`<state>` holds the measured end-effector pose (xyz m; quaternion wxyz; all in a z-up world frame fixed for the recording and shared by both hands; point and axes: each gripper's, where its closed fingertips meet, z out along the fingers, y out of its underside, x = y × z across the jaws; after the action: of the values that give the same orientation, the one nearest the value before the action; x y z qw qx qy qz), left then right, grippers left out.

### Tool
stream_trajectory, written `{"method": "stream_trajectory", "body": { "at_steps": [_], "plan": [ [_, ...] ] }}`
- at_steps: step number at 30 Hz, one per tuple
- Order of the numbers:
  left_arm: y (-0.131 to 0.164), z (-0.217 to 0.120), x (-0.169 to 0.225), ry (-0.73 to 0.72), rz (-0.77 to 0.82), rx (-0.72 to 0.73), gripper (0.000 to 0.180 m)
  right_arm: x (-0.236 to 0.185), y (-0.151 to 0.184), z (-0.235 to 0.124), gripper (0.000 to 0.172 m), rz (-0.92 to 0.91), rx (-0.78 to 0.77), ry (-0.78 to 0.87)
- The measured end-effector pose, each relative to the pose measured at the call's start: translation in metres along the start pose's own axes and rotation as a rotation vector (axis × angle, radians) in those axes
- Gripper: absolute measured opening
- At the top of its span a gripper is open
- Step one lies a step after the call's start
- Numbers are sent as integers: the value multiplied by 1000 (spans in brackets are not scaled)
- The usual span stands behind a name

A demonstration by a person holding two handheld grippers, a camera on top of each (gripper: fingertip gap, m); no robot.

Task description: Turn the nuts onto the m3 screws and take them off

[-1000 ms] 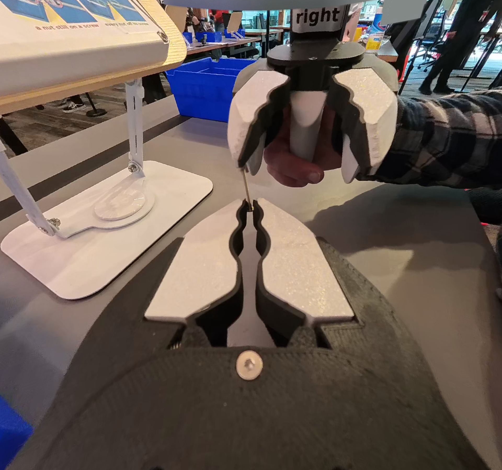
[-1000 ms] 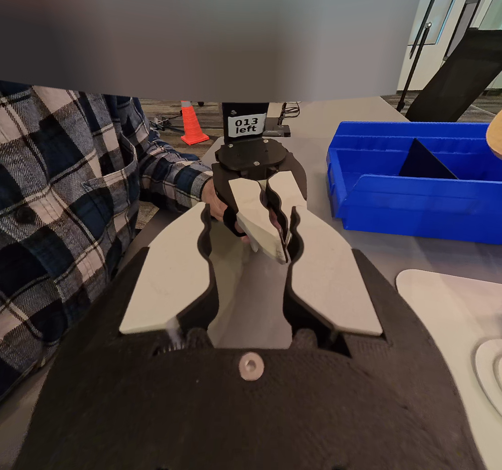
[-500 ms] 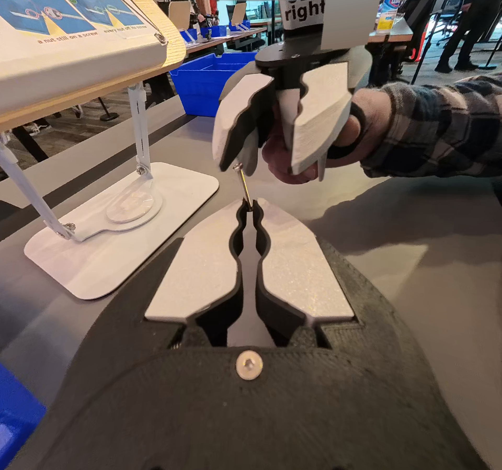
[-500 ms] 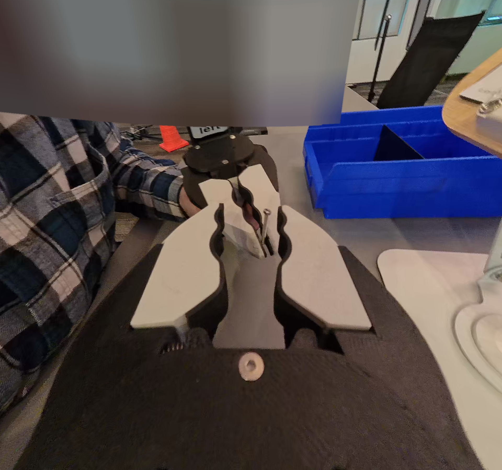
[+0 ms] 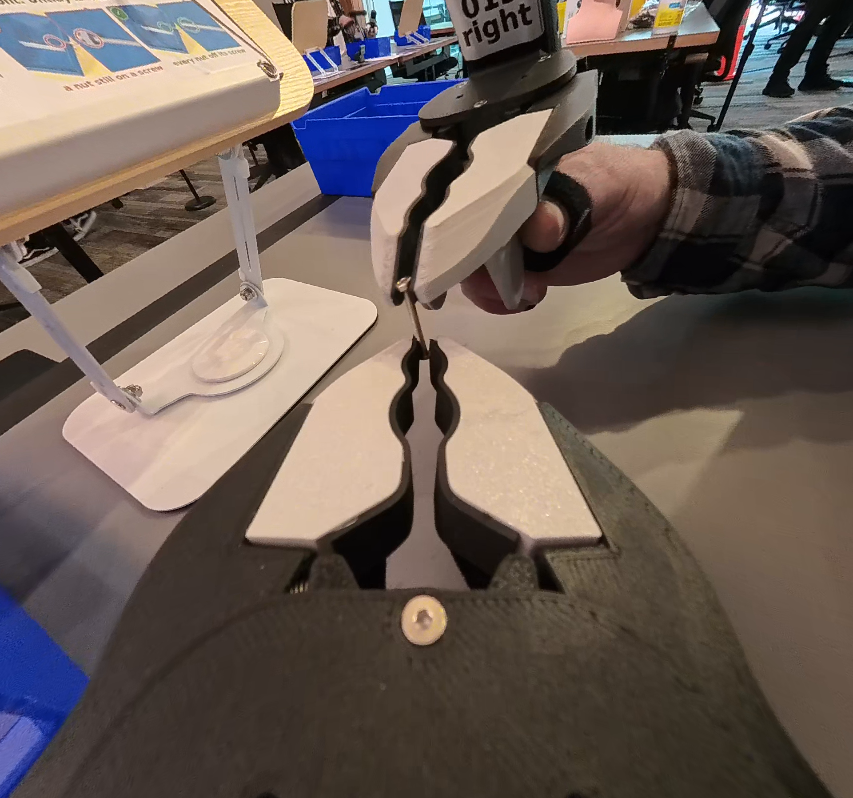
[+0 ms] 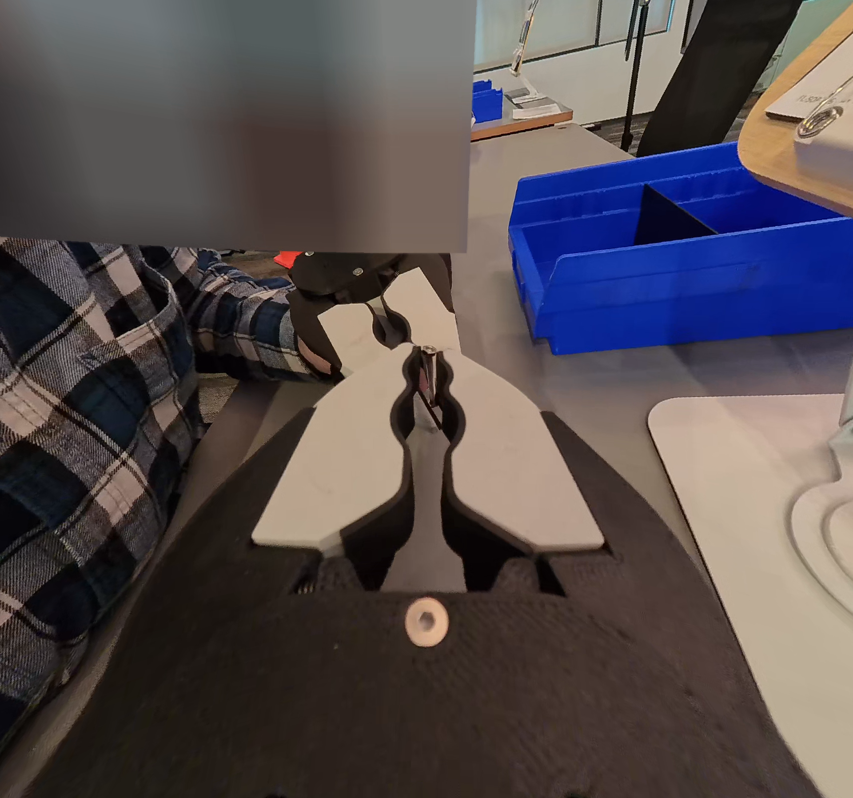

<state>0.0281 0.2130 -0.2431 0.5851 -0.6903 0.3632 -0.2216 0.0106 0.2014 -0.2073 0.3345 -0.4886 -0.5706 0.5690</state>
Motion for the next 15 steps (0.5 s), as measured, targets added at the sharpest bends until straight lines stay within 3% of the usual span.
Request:
{"method": "stream_trajectory", "body": {
  "at_steps": [15],
  "plan": [
    [-1, 1, 3, 21, -19, 9, 4, -1, -1, -1, 5, -33, 8, 3]
  ]
}}
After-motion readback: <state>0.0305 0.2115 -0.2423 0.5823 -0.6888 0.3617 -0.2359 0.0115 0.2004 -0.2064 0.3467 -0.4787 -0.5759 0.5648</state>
